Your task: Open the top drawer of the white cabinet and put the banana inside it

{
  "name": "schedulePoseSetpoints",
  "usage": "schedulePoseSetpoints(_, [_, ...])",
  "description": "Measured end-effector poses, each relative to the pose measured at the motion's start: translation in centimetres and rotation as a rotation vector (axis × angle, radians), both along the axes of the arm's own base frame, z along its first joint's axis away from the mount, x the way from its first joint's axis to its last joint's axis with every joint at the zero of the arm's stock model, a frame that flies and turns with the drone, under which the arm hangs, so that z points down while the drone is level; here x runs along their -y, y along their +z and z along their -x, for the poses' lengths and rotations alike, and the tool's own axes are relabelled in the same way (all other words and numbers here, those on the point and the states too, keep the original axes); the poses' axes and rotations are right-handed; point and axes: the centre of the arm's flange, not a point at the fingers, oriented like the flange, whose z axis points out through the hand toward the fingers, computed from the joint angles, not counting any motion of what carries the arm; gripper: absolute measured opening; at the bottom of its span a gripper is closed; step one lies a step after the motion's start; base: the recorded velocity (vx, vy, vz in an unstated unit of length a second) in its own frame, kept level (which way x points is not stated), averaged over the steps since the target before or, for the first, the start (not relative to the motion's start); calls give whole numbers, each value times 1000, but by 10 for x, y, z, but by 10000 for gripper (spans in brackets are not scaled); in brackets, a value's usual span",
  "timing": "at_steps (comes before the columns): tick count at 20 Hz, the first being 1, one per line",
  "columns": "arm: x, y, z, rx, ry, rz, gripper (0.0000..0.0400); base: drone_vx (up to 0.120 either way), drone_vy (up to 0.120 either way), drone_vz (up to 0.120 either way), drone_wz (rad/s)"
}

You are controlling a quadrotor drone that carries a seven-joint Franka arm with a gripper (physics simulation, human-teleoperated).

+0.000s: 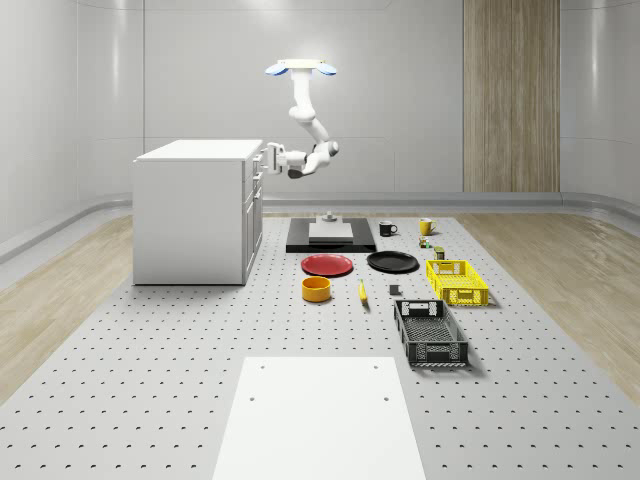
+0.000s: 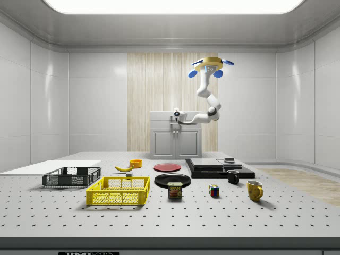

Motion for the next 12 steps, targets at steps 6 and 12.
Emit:
schedulePoseSetpoints(6, [-14, 2, -1, 0, 0, 0, 400, 0, 0, 0, 0])
schedulePoseSetpoints(12, [-21, 3, -1, 0, 0, 0, 400, 0, 0, 0, 0])
